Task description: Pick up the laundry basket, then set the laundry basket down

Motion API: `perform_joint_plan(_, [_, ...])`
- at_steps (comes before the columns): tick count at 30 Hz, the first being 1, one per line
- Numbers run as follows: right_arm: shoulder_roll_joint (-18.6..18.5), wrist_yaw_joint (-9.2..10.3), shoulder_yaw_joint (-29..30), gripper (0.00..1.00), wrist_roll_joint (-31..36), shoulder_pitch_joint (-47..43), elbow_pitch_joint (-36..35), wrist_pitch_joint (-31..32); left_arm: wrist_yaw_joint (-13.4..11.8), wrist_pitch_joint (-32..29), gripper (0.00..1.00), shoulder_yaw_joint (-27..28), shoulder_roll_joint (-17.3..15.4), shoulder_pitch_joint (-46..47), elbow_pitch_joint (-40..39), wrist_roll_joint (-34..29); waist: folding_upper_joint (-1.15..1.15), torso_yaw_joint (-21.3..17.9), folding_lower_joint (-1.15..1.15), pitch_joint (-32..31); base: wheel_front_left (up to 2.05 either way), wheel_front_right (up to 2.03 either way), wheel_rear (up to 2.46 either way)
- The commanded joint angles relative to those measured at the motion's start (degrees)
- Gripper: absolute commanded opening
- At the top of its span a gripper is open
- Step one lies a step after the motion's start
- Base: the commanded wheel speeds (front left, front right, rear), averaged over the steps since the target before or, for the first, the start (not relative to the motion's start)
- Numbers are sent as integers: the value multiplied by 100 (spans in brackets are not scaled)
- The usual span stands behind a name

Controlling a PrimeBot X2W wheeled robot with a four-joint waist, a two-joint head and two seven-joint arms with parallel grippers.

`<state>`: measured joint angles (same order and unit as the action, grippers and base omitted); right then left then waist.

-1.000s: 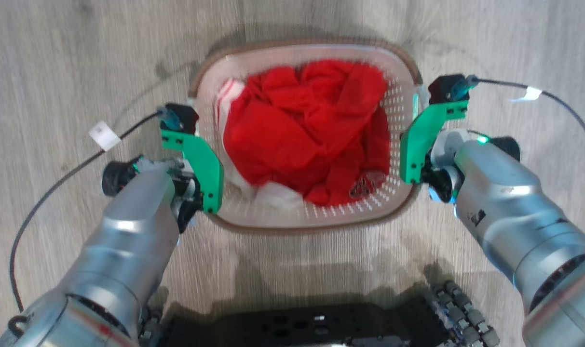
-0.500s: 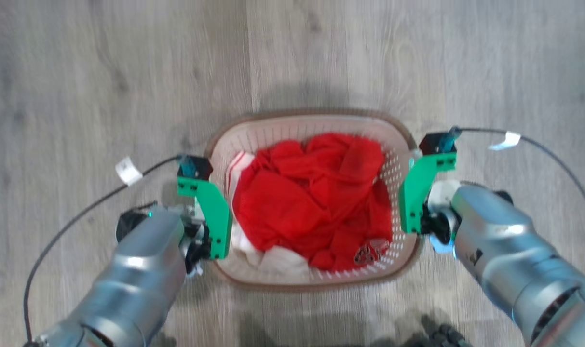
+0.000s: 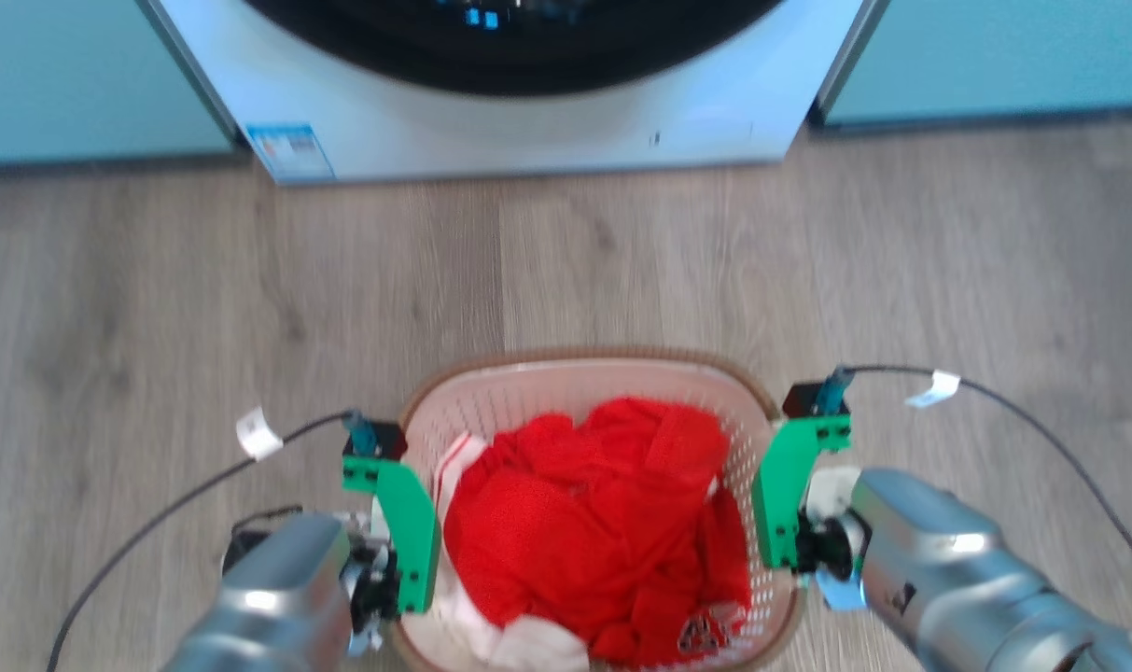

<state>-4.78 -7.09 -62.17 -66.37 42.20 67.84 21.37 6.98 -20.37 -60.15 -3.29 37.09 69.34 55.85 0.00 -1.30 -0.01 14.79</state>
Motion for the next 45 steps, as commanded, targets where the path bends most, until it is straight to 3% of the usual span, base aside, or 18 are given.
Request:
perform_joint_plan(1, [107, -40, -101, 0, -28, -103, -138, 25, 50, -19, 0, 21, -85, 44, -162, 44, 0, -3, 1, -523, 0, 0, 0])
perform_joint_plan(8, [143, -40, -356, 0, -157, -300, -281, 195, 50, -150, 0, -233, -131, -313, -379, 311, 0, 69, 1, -1235, 0, 0, 0])
perform_joint_plan(15, [163, -40, -508, 0, -322, -380, -314, 295, 50, -318, 0, -416, -191, -425, -454, 555, 0, 119, 1, -1569, 0, 0, 0])
perform_joint_plan(45, [179, -40, -870, 0, -660, -320, -240, 248, 50, -330, 0, -928, -170, -314, -383, 1081, 0, 164, 1, -1866, 0, 0, 0])
